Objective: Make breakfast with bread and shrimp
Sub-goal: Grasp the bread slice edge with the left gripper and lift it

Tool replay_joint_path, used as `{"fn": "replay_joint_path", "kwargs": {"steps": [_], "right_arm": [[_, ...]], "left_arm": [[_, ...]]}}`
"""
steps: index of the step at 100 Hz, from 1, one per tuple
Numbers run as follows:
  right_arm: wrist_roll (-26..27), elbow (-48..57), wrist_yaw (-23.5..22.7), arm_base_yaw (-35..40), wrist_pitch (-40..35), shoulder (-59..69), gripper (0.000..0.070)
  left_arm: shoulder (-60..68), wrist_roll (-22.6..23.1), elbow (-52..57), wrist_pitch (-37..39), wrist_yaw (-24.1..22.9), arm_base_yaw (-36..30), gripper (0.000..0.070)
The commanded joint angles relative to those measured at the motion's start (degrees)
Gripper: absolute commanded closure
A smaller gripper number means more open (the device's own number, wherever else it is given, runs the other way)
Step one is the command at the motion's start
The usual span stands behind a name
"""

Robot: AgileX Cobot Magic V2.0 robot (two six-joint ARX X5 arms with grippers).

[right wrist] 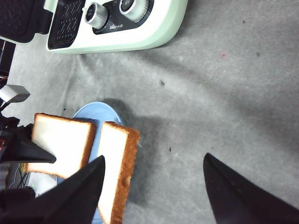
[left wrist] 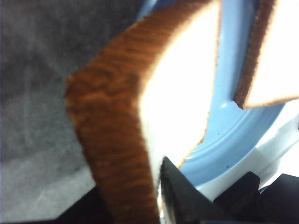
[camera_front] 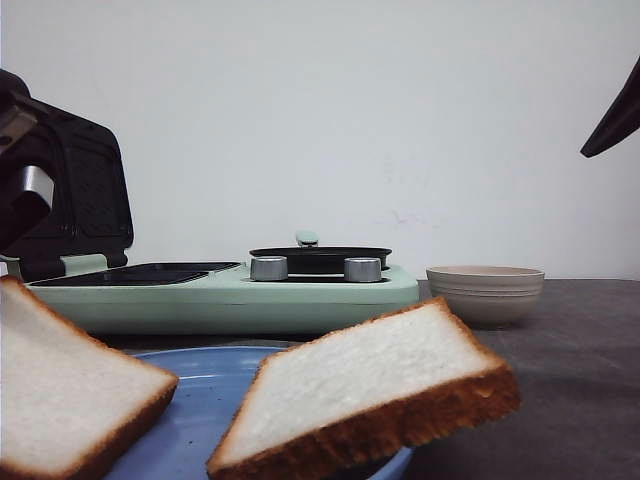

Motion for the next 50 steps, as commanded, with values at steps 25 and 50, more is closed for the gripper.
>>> {"fn": "replay_joint_path", "kwargs": {"steps": [25,50], "right_arm": [[-0.5,0.9,-0.2,0.2,0.1,0.3,0.0289],[-0.5,0.9,-0.2,0.2,0.1,0.3,0.0289]], "left_arm": [[-5.3,0.3,1.8,-1.0,-1.2,-0.2,0.0698],[-10.5,-0.2,5.7,-1.2,-2.0,-0.2,0.0697]]}}
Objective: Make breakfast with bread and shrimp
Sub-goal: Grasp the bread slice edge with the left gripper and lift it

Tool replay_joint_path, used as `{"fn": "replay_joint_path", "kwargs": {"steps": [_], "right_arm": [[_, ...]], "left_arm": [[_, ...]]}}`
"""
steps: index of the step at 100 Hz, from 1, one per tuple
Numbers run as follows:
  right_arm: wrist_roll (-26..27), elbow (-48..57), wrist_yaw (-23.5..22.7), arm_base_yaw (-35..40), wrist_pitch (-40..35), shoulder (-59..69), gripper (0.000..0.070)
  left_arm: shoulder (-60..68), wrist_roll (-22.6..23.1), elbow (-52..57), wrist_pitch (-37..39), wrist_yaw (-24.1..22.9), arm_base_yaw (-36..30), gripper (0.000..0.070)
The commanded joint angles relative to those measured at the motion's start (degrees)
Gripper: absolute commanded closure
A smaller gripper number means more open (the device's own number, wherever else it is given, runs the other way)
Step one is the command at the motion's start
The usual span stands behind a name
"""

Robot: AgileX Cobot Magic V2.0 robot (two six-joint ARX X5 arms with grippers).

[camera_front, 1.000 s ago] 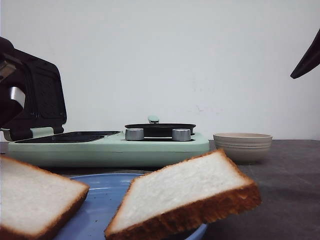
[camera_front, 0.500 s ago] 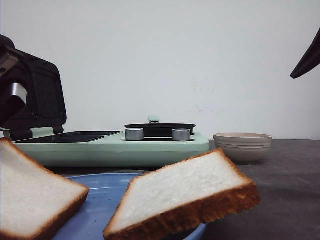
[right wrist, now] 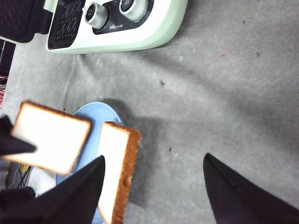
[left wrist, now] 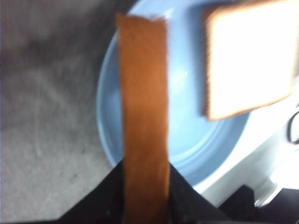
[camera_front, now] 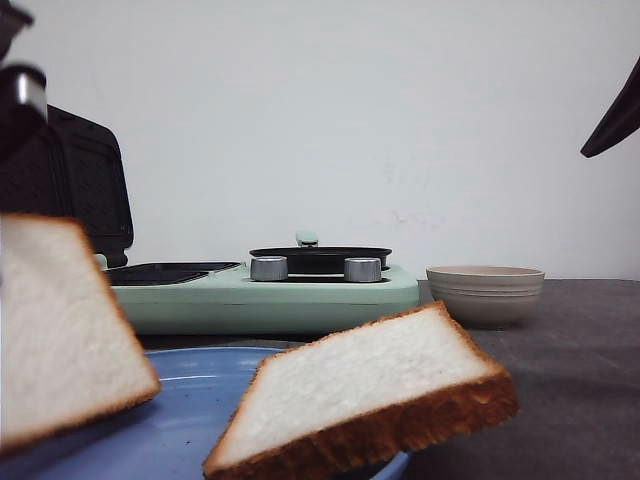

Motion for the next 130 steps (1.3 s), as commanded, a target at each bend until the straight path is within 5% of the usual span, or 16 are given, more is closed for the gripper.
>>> {"fn": "replay_joint_path", "kwargs": {"steps": [1,83,130], "right_arm": [[-0.5,0.9,-0.2,0.2,0.1,0.3,0.0289],[-0.5,0.9,0.0,0.2,0.1,0.3,0.0289],[-0.5,0.9,0.0,0.2,0.2,0.3,0.0289]], "left_arm": [[-0.4,0.0,1.8,0.3,-0.5,-0.2,0.0697],[-8.8,0.2,3.1,29.6,-18.3,-0.3,0.0697],[-8.0,4.1,3.1,37.2,-22.0,-0.3,0.0697]]}}
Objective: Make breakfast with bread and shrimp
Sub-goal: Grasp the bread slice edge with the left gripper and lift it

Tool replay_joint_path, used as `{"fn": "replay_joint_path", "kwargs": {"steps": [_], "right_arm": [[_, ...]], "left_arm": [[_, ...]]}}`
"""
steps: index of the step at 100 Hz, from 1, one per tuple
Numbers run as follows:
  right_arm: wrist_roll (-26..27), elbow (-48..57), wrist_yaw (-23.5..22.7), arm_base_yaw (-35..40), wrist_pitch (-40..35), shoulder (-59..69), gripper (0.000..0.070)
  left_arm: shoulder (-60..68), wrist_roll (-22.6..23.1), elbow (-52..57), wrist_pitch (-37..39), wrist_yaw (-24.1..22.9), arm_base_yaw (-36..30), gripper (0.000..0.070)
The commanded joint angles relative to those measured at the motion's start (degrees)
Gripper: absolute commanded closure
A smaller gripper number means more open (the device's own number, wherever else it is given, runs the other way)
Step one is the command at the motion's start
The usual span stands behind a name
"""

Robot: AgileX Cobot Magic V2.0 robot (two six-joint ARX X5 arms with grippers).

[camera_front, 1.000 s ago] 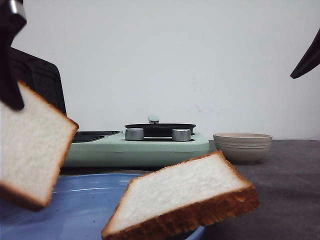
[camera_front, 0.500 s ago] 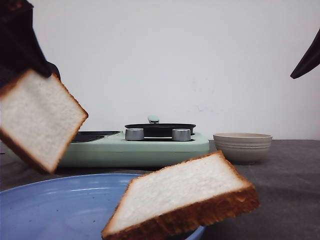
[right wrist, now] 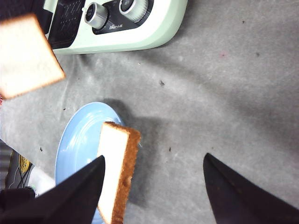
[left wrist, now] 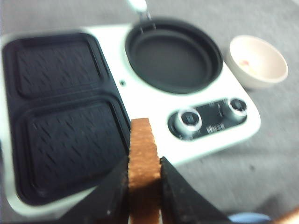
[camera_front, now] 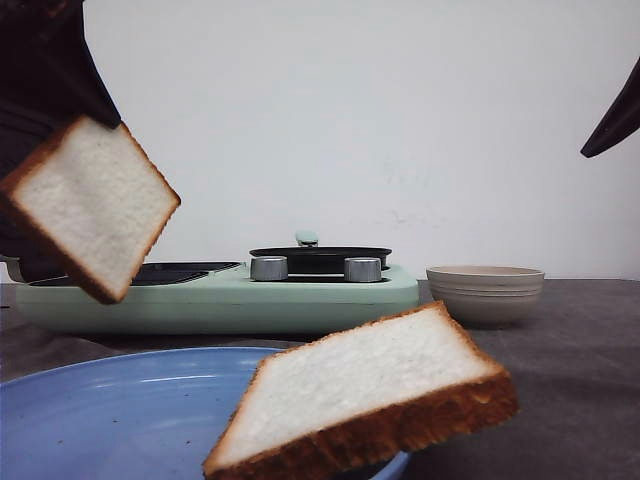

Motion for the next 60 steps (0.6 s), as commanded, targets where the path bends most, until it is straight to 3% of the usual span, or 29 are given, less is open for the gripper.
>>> {"fn": "replay_joint_path", "kwargs": {"steps": [1,28,60], "right_arm": [[-0.5,0.9,0.0,0.2,0.2,0.3,0.0289],[-0.5,0.9,0.0,0.2,0.2,0.3,0.0289],[-0.5,0.9,0.0,0.2,0.2,0.3,0.0289]], "left_arm": [[0.6,2.3,0.9,1.5,-0.9,-0.2,0.0697],[2.6,7.9,0.9,7.5,-4.2,-0.2,0.0697],[9.4,18.7,2.6,15.5,-8.6,-0.2,0.0697]]}}
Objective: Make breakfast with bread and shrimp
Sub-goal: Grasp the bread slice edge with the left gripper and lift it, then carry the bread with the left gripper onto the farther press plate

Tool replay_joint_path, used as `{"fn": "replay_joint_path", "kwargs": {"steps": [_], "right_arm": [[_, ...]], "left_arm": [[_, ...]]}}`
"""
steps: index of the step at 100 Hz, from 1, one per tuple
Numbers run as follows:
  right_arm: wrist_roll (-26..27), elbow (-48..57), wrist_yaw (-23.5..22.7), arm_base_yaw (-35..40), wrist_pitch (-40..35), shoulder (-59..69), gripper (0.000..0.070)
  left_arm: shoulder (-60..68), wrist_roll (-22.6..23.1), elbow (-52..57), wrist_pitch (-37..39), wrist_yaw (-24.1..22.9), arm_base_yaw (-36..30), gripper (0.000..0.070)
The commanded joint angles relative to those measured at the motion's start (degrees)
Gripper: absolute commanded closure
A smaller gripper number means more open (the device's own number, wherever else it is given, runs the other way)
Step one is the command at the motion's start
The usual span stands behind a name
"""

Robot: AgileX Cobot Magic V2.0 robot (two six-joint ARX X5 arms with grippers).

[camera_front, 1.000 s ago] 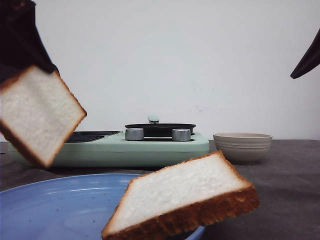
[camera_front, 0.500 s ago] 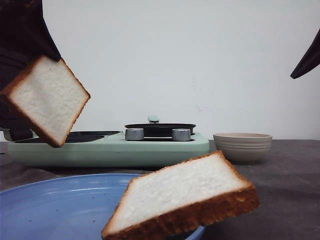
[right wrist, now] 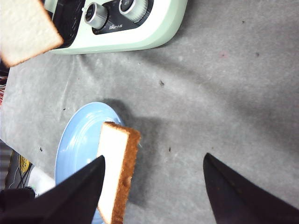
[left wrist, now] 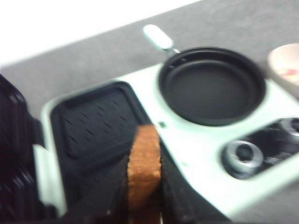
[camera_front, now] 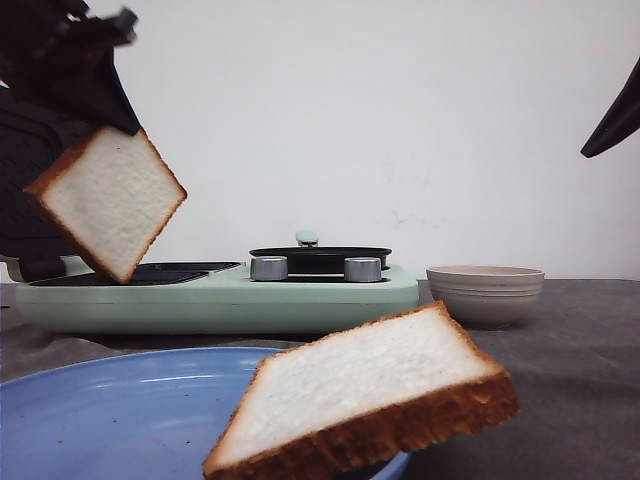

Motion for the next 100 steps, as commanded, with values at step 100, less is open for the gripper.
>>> {"fn": "replay_joint_path", "kwargs": {"steps": [100], "right_arm": [[-3.1,0.9,1.5,0.2,0.1,0.3,0.0289]], "left_arm": [[35.5,39.3,29.4,9.6,-14.0,-0.2,0.0699]]}}
